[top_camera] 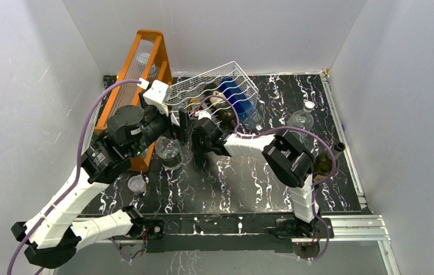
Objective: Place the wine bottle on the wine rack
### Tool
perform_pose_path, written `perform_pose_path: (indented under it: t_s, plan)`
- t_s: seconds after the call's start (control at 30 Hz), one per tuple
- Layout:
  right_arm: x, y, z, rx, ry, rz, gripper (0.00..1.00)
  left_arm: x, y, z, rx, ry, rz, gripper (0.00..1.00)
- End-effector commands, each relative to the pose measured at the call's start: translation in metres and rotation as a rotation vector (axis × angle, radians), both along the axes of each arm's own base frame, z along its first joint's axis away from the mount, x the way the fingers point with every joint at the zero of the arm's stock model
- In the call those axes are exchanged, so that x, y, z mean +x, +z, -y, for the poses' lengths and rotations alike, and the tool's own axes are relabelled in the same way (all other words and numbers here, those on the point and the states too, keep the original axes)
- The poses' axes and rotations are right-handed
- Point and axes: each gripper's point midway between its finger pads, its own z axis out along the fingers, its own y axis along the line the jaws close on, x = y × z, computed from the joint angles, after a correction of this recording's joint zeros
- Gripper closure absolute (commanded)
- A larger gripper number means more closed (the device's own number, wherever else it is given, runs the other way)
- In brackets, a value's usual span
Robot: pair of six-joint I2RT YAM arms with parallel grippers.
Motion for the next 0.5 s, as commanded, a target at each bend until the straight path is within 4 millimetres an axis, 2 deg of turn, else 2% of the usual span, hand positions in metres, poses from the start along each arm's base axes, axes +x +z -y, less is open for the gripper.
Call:
perform_pose_path:
  t_s: [0.0,0.1,0.27,0.33,0.47]
  plan:
    - [0.022,0.053,-0.032,0.17,0.02,0.09,0.34,-0.001,0.003,-0.007,-0.004,0.019,0.004,0.02]
    - [0.019,0.058,-0.028,0.179,0.023,0.099,0.24,-0.002,0.003,-0.008,-0.003,0.02,0.005,0.02]
    - [0.011,0.07,-0.016,0.177,0.019,0.102,0.21,-0.002,0.005,-0.01,-0.002,0.026,0.013,0.02]
    - [0.008,0.08,-0.009,0.184,0.017,0.119,0.21,-0.003,0.007,-0.012,0.0,0.029,0.02,0.02]
    - [0.0,0.115,0.008,0.209,0.018,0.182,0.21,-0.005,0.014,-0.017,-0.005,0.04,0.04,0.02]
